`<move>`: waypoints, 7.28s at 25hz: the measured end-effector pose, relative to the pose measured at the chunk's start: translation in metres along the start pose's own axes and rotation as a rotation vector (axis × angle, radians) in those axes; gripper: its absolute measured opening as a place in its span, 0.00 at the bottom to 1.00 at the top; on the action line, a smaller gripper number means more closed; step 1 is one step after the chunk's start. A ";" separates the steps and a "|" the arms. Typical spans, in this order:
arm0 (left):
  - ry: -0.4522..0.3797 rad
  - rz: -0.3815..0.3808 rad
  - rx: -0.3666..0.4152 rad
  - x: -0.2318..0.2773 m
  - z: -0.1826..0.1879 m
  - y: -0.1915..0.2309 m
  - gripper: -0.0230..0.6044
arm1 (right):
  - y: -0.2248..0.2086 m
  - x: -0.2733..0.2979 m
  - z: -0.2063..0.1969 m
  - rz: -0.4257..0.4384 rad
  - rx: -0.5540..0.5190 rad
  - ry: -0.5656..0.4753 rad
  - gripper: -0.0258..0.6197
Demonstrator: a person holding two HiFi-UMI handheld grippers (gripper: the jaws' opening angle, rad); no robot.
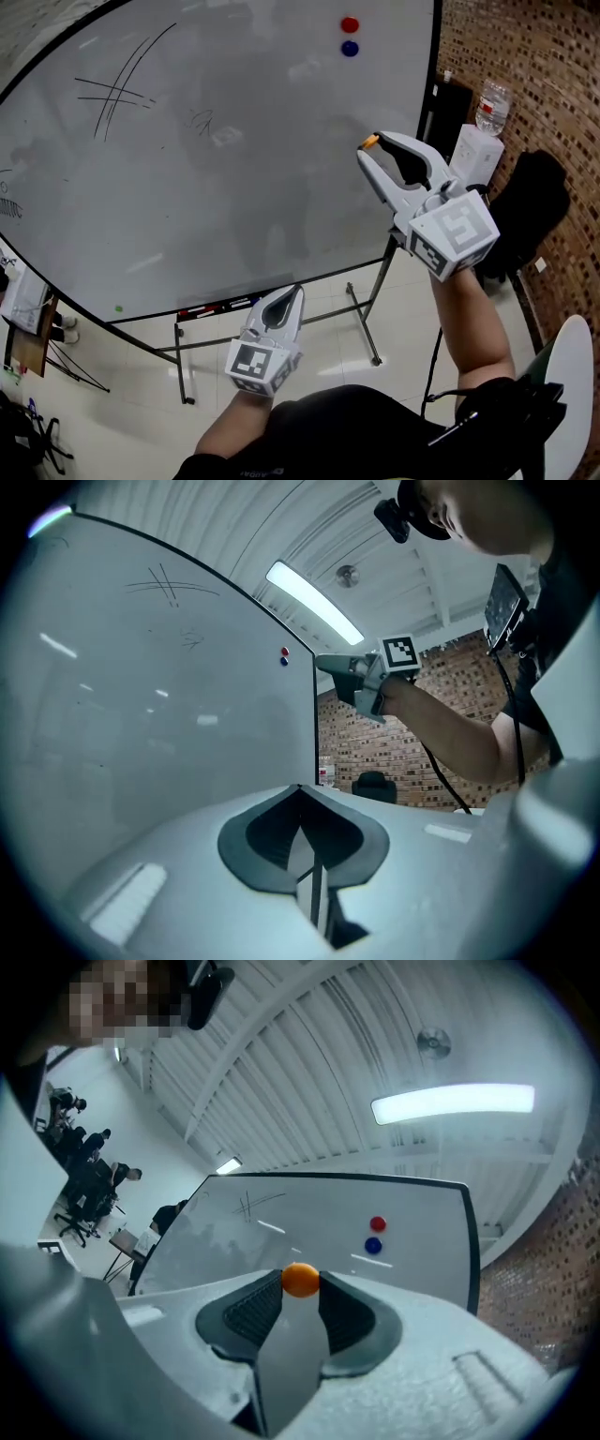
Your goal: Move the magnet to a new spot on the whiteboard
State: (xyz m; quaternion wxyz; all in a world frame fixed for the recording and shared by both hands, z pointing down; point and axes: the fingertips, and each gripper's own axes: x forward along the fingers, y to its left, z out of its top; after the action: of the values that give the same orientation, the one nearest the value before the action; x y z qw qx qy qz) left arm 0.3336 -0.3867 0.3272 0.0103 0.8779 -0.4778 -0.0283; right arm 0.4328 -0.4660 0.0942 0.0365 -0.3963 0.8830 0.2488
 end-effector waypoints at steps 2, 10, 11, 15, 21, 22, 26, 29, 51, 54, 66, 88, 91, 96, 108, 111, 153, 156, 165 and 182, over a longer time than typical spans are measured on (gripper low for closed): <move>0.028 -0.002 0.005 -0.001 -0.008 0.000 0.06 | -0.017 0.014 0.008 -0.017 -0.024 0.010 0.21; 0.075 0.026 0.020 -0.019 -0.017 0.023 0.06 | -0.067 0.066 0.003 -0.116 -0.065 0.102 0.21; 0.075 0.025 0.018 -0.022 -0.019 0.025 0.06 | -0.072 0.072 0.001 -0.126 -0.074 0.116 0.21; 0.077 0.038 0.016 -0.032 -0.019 0.037 0.06 | -0.088 0.094 -0.008 -0.178 -0.132 0.181 0.21; 0.044 0.023 0.010 -0.034 -0.025 0.049 0.06 | -0.101 0.110 -0.009 -0.211 -0.172 0.262 0.21; 0.044 0.021 0.004 -0.034 -0.027 0.050 0.06 | -0.103 0.111 -0.011 -0.215 -0.173 0.273 0.21; 0.042 0.024 -0.005 -0.036 -0.022 0.050 0.06 | -0.109 0.113 -0.012 -0.234 -0.179 0.293 0.21; 0.048 0.023 -0.009 -0.037 -0.028 0.056 0.06 | -0.108 0.117 -0.015 -0.230 -0.183 0.307 0.21; 0.063 0.044 -0.036 -0.040 -0.033 0.066 0.06 | -0.106 0.122 -0.018 -0.260 -0.208 0.284 0.30; 0.060 0.053 -0.036 -0.046 -0.033 0.066 0.06 | -0.099 0.109 -0.012 -0.275 -0.202 0.250 0.30; 0.044 0.110 -0.039 -0.101 -0.032 0.112 0.06 | 0.126 0.040 -0.084 0.109 0.191 0.161 0.04; 0.037 0.090 -0.021 -0.199 -0.046 0.067 0.06 | 0.387 -0.082 -0.098 0.415 0.697 0.190 0.04; 0.040 0.131 -0.034 -0.213 -0.045 0.043 0.06 | 0.388 -0.112 -0.084 0.430 0.674 0.179 0.04; 0.040 0.169 -0.085 -0.238 -0.036 -0.013 0.06 | 0.389 -0.187 -0.072 0.456 0.623 0.202 0.04; 0.109 0.302 -0.048 -0.329 -0.040 -0.128 0.06 | 0.426 -0.305 -0.054 0.578 0.717 0.195 0.04; 0.109 0.319 -0.031 -0.339 -0.036 -0.139 0.06 | 0.432 -0.312 -0.040 0.596 0.674 0.175 0.04; 0.098 0.110 -0.065 -0.624 -0.059 -0.122 0.06 | 0.670 -0.380 0.087 0.273 0.537 0.313 0.04; 0.085 0.096 -0.060 -0.615 -0.055 -0.137 0.06 | 0.659 -0.389 0.090 0.280 0.518 0.304 0.04; 0.083 0.132 -0.052 -0.599 -0.048 -0.160 0.06 | 0.627 -0.411 0.077 0.261 0.526 0.301 0.04; 0.090 0.133 -0.129 -0.584 -0.050 -0.169 0.06 | 0.605 -0.427 0.069 0.231 0.554 0.303 0.04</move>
State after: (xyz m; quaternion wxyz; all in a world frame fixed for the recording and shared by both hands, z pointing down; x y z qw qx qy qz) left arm 0.1620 0.1945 0.3929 0.0902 0.8423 -0.5311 -0.0186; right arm 0.2810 0.1971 0.3938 -0.0174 -0.3010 0.9516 -0.0598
